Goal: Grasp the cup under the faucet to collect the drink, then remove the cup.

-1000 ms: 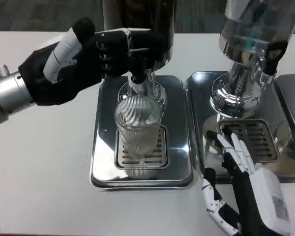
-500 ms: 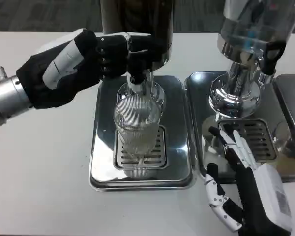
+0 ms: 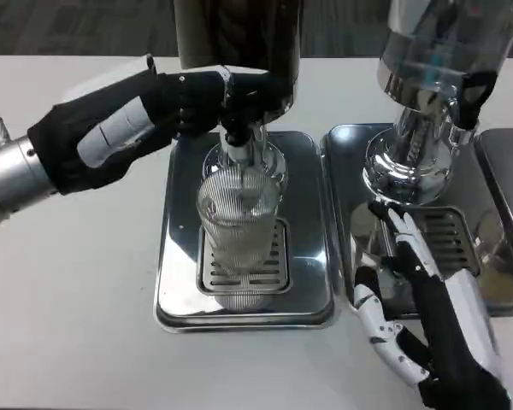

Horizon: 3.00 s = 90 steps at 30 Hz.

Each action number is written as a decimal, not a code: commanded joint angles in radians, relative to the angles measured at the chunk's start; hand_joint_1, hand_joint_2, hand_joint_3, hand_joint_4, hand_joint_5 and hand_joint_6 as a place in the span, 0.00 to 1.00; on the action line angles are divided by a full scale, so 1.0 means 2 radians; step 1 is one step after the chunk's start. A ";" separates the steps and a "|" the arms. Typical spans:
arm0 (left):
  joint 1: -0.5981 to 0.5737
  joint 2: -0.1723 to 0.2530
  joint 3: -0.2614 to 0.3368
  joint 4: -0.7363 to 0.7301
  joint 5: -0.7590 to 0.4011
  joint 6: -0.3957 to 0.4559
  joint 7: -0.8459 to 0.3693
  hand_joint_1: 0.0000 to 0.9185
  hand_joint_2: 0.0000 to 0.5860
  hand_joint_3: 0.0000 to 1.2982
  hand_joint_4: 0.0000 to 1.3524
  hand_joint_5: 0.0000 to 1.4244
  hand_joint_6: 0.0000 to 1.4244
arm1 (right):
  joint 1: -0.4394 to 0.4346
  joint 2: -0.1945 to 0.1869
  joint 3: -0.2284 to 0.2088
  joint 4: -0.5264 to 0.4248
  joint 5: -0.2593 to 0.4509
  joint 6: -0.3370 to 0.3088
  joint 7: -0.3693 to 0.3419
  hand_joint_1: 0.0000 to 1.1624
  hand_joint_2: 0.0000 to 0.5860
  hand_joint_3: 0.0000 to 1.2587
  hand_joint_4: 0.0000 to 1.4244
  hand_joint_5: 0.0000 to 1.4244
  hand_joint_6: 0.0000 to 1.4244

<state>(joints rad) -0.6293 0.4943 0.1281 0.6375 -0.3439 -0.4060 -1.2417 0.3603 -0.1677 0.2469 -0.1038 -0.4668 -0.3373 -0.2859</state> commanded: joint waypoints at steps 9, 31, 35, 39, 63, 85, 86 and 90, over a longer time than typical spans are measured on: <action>0.019 0.013 -0.019 -0.011 0.018 -0.048 0.010 0.00 0.14 0.18 0.07 0.07 0.06 | -0.030 -0.004 -0.013 0.006 0.081 -0.002 0.090 0.31 0.62 0.05 0.01 0.02 0.15; 0.028 0.024 -0.025 -0.016 0.020 -0.062 0.023 0.00 0.13 0.18 0.07 0.07 0.06 | -0.140 -0.005 -0.004 0.053 0.098 0.060 0.204 0.54 0.36 0.00 0.00 0.00 0.03; 0.031 0.027 -0.025 -0.019 0.019 -0.063 0.025 0.00 0.13 0.18 0.07 0.07 0.06 | -0.154 -0.003 -0.004 0.064 0.094 0.063 0.203 0.55 0.37 0.00 0.00 0.00 0.01; 0.033 0.028 -0.026 -0.023 0.018 -0.062 0.025 0.00 0.13 0.18 0.07 0.07 0.06 | -0.165 0.001 -0.003 0.079 0.092 0.062 0.200 0.56 0.37 0.00 0.00 0.00 0.01; 0.046 0.038 -0.029 -0.047 0.030 -0.082 0.037 0.00 0.13 0.19 0.08 0.07 0.07 | -0.207 0.014 0.001 0.130 0.087 0.054 0.187 0.55 0.38 0.00 0.00 0.00 0.01; 0.052 0.044 -0.032 -0.058 0.029 -0.087 0.045 0.00 0.14 0.19 0.08 0.07 0.07 | -0.240 0.026 0.005 0.165 0.085 0.049 0.180 0.54 0.38 0.00 0.00 0.00 0.01; 0.052 0.045 -0.032 -0.058 0.029 -0.087 0.046 0.00 0.14 0.19 0.08 0.07 0.07 | -0.242 0.027 0.005 0.169 0.087 0.048 0.180 0.54 0.38 0.00 0.00 0.00 0.01; 0.055 0.047 -0.032 -0.062 0.028 -0.085 0.047 0.00 0.14 0.19 0.08 0.07 0.07 | -0.250 0.030 0.006 0.179 0.086 0.045 0.178 0.54 0.38 0.00 0.00 0.00 0.01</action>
<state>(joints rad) -0.5486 0.5679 0.0743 0.5243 -0.3038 -0.5729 -1.1345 -0.1185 -0.1177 0.2551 0.2385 -0.2927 -0.2233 0.0823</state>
